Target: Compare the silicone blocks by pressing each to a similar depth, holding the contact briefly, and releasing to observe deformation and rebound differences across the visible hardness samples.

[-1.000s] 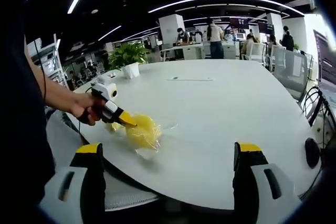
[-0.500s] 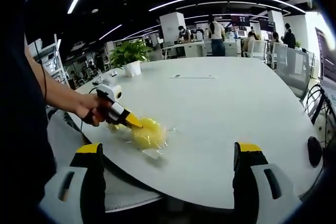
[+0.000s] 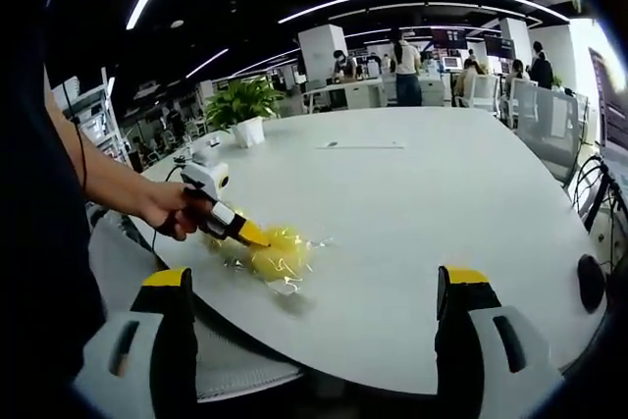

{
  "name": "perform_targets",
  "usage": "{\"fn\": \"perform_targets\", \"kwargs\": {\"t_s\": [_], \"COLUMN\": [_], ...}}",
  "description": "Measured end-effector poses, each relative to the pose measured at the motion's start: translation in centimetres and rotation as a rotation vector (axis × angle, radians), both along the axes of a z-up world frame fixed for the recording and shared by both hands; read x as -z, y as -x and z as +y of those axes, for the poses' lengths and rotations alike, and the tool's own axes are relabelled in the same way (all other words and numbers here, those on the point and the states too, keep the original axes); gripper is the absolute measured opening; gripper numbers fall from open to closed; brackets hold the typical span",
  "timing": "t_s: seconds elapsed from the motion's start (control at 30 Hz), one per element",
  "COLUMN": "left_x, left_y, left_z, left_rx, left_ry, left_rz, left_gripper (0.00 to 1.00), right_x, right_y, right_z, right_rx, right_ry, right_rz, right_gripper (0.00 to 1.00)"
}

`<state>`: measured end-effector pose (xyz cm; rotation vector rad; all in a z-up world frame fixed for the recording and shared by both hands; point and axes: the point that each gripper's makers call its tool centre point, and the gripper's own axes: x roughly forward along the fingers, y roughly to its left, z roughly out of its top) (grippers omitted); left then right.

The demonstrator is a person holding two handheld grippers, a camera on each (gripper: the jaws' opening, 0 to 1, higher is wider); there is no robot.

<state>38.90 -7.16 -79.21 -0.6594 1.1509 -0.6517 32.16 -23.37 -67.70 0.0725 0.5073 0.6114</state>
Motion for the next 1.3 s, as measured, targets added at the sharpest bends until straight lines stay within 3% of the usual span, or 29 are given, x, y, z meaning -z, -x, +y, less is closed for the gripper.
{"fn": "perform_targets", "kwargs": {"t_s": [0.2,0.3,0.33,0.4,0.47,0.6,0.7,0.73,0.83,0.93,1.03,1.13,1.3], "left_x": [0.1,0.2,0.6,0.2,-0.4,-2.9,-4.6,-4.8,-5.6,-6.9,-9.3,-10.4,-12.0], "left_y": [0.0,0.0,-0.1,0.1,-0.7,-1.1,-1.2,-1.0,-1.4,-1.8,-2.3,-2.5,-2.7], "left_z": [0.1,-0.1,0.2,0.5,0.6,0.0,-0.4,-0.4,1.0,2.1,3.4,5.0,8.5], "left_rx": [0.008,0.03,0.02,0.01,0.026,-0.026,-0.01,0.005,0.025,0.019,0.026,0.062,0.094], "left_ry": [-0.016,0.019,0.011,0.031,0.024,0.126,0.171,0.162,0.081,0.062,0.053,0.017,-0.068], "left_rz": [-0.027,-0.045,-0.03,-0.009,-0.132,-0.149,-0.201,-0.213,-0.353,-0.433,-0.554,-0.624,-0.724], "left_gripper": [0.12,0.17,0.22,0.23,0.29,0.44,0.64,0.7,0.79,0.83,0.91,0.99,1.0], "right_x": [0.1,0.1,0.1,0.0,-0.1,-0.2,-0.2,-0.3,-0.4,-0.3,-0.2,-0.1,-0.1], "right_y": [0.1,0.1,0.0,-0.1,-0.2,-0.3,-0.5,-0.6,-0.7,-0.8,-1.0,-1.1,-1.5], "right_z": [-0.2,-0.2,-0.2,-0.1,-0.1,0.1,0.3,0.5,0.7,0.9,1.3,1.8,2.2], "right_rx": [0.007,0.006,0.005,0.005,0.008,0.007,0.004,0.003,-0.002,-0.004,-0.008,-0.025,-0.039], "right_ry": [-0.008,-0.008,-0.008,-0.01,-0.014,-0.017,-0.019,-0.021,-0.021,-0.021,-0.019,-0.011,0.0], "right_rz": [0.0,0.0,0.0,-0.006,-0.009,-0.011,-0.015,-0.016,-0.019,-0.021,-0.016,-0.015,-0.021], "right_gripper": [0.96,0.96,0.97,0.96,0.97,0.97,0.97,0.97,0.97,0.97,0.97,0.97,0.97]}}
